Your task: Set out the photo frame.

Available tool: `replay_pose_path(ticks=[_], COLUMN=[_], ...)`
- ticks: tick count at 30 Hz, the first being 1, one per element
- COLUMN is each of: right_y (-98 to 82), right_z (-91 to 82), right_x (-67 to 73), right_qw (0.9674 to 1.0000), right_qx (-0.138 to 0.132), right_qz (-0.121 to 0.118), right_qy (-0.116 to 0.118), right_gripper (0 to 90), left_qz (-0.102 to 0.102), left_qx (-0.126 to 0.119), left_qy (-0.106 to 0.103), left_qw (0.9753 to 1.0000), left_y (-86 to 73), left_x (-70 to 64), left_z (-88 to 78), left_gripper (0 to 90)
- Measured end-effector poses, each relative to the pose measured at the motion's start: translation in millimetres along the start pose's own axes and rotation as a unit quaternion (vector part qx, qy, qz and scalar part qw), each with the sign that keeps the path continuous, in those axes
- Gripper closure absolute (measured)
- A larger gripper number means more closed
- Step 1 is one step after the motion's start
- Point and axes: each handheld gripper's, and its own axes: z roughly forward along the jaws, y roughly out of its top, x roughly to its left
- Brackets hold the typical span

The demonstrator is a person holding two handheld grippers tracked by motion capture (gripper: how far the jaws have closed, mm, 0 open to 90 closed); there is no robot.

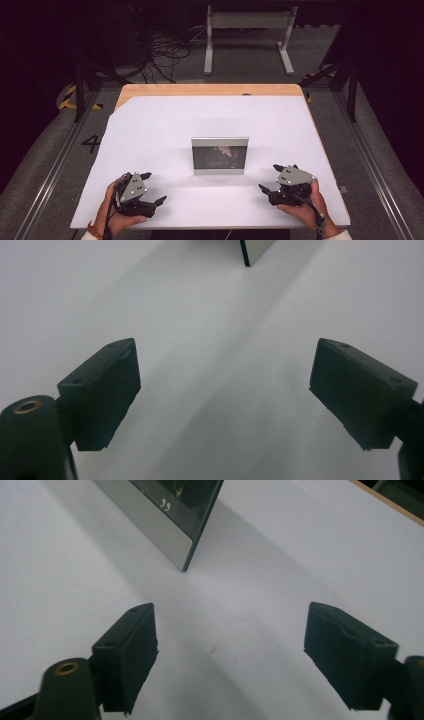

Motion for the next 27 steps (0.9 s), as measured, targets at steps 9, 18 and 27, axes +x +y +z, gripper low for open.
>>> replay_pose_path(ticks=[9,18,27], right_y=[-0.3,-1.8,-2.1], right_z=[3.2,5.4,3.2], right_x=[3.1,4.5,4.2], right_qw=[1.0,1.0,1.0], right_qx=[-0.001,0.006,-0.002], right_qz=[0.0,-0.007,-0.002], right_qy=[0.008,0.004,0.002], right_gripper=[11.5,11.5,11.6], left_qz=[-0.001,0.003,-0.003], left_qx=[0.001,0.005,-0.003], left_qy=[-0.009,-0.003,-0.001], left_qw=[1.0,1.0,1.0], left_y=[0.3,1.3,2.3], left_x=[-0.4,-0.1,0.7], left_z=[4.2,5.8,4.9], left_gripper=[6.7,7.2,7.2])
